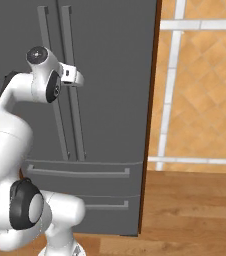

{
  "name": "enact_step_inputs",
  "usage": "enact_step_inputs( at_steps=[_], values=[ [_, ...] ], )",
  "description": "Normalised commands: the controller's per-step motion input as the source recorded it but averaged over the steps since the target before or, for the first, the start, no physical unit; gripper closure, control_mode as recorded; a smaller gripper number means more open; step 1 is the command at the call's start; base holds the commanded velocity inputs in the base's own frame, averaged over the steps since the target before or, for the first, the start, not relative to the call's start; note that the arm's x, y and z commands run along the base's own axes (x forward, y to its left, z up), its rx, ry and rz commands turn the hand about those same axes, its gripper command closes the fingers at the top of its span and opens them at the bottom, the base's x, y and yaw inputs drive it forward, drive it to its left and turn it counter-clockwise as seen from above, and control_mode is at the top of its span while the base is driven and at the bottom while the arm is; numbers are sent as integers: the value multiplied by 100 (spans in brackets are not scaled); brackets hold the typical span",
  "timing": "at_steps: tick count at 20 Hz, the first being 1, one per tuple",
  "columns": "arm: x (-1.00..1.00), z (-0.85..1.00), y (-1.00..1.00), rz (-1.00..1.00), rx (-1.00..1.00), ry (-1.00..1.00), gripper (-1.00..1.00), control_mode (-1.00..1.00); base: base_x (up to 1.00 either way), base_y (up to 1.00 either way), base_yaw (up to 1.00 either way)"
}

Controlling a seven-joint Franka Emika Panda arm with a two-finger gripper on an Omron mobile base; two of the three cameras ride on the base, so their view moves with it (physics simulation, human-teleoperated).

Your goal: Grab a lemon wedge from the fridge and one ice cube from the ice bowl, and put them in the glass of lemonade.

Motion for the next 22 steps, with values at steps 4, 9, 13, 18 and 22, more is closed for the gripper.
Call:
enact_step_inputs(
  at_steps=[4,9,13,18,22],
  values=[
    [-3,4,-16,0,7,-7,-100,-100,0,0,0],
    [20,0,-17,1,0,2,-100,-100,0,0,0],
    [33,0,-9,3,0,12,-100,-100,0,0,0],
    [42,-6,2,1,0,11,-100,-100,0,0,0],
    [45,-46,6,0,0,-3,-100,-100,0,0,0]
  ],
)
